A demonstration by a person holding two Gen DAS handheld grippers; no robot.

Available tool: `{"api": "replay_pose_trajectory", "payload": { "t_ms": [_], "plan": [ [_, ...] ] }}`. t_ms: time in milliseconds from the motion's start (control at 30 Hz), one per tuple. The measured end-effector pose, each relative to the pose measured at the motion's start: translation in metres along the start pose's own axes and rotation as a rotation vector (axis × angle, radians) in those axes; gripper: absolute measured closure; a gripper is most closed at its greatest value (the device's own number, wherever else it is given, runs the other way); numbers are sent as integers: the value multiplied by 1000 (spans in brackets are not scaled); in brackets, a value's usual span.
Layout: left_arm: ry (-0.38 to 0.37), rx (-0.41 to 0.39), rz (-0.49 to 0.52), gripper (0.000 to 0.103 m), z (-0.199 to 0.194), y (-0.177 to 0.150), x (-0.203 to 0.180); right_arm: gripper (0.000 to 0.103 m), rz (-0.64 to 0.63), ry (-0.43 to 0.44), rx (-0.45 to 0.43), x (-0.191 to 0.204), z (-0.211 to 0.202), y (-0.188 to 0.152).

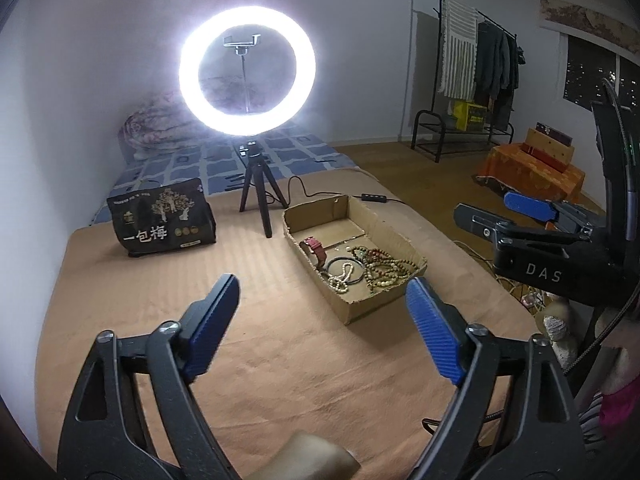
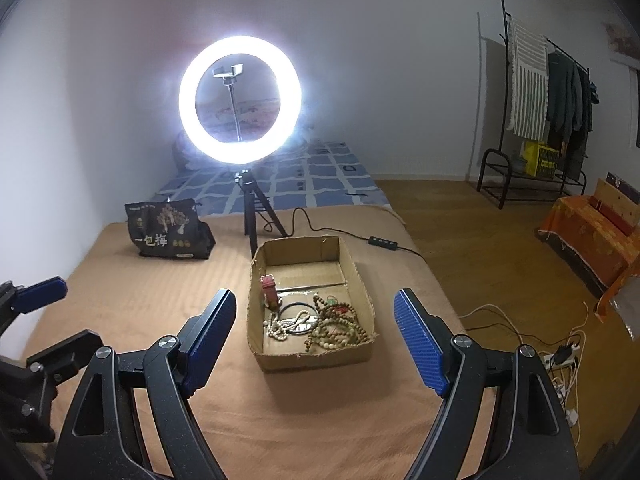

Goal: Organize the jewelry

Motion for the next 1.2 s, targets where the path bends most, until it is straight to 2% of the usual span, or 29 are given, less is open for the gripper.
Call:
{"api": "replay_pose_trajectory", "payload": {
  "t_ms": [67, 200, 433, 700, 1200],
  "plan": [
    [8, -14, -10, 3, -3, -2, 2, 22, 5, -2, -3, -1, 0, -1],
    [37, -17, -15, 1, -5, -5, 4, 22, 26, 0, -1, -3, 0, -5],
    [49, -9, -51, 0, -10, -11, 10, 21, 0, -6, -25, -2, -9, -10],
    [65, -7, -17, 0, -12, -17, 6, 21, 45, 4, 8, -10, -7, -14],
    [79, -2, -4, 0, -10, -20, 6, 21, 32, 6, 18, -10, -6, -16]
  ]
}}
Point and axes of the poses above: each gripper's, at about its wrist camera, not at the fingertips, and z roughly the way its jaws point, x to its left, y to its top, the point moved 3 cm from there along z, roughly the way its jaws point, and after that the axes turned 12 degrees about z, right-handed, at the moved point
